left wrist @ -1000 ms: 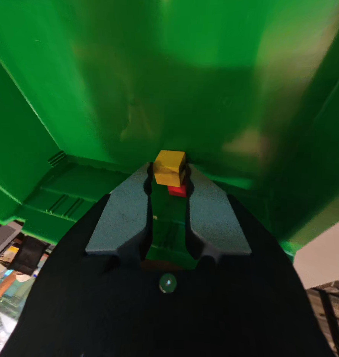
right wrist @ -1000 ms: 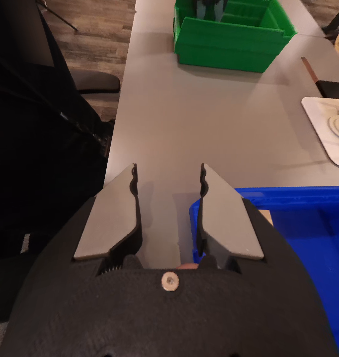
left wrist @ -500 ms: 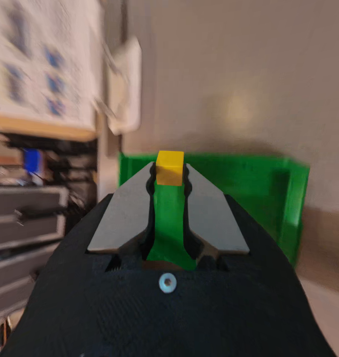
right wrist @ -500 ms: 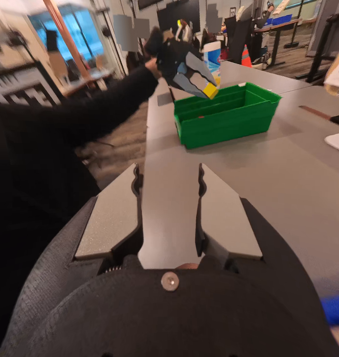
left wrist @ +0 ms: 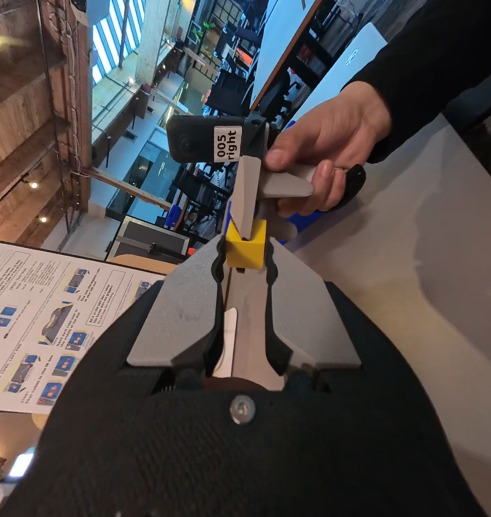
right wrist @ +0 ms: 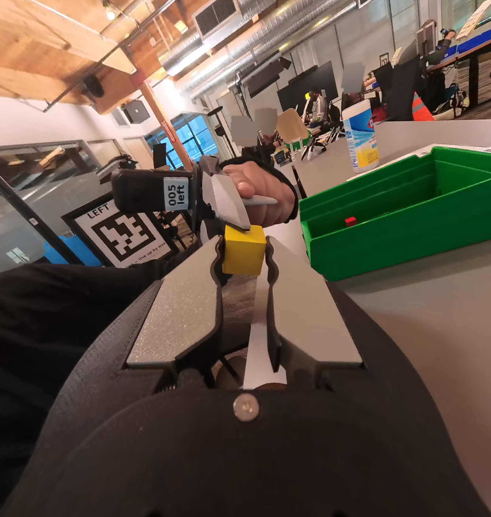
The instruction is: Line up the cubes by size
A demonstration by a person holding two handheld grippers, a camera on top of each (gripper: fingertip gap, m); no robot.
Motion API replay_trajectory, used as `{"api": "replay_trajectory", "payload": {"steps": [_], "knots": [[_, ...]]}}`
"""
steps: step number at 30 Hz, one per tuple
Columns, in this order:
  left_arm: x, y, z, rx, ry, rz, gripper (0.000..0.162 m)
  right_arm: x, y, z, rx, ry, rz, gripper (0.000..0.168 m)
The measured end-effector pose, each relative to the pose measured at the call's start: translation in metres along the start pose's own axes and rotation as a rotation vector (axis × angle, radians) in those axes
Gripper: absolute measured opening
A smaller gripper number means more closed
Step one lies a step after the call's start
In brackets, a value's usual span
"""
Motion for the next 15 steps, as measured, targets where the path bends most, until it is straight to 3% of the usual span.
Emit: {"api": "replay_trajectory", "payload": {"steps": [5,8,11,15], "knots": [[0.008,-0.005,0.008,0.012,0.077,0.009,0.026,0.003,0.008,0.005,-0.029,0.0,0.046,0.025],[0.019,0.0,0.012,0.041,0.164,-0.02,0.028,0.002,0.038,-0.005,-0.028,0.038,0.086,0.025],[0.046,0.005,0.02,0.04,0.254,0.003,0.03,0.006,0.095,-0.03,-0.064,0.193,0.269,0.025],[0.084,0.008,0.022,0.062,0.357,0.045,0.027,0.028,0.18,-0.059,-0.249,0.449,0.707,0.026]]}}
Point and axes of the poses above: each gripper's, where its closed fingertips meet, y back along the fingers, z out of its underside, x = y × z across the jaws, the point moved 10 cm from there along y, back along the fingers, and after that the axes turned 13 degrees about z, right-handed, at the moved point
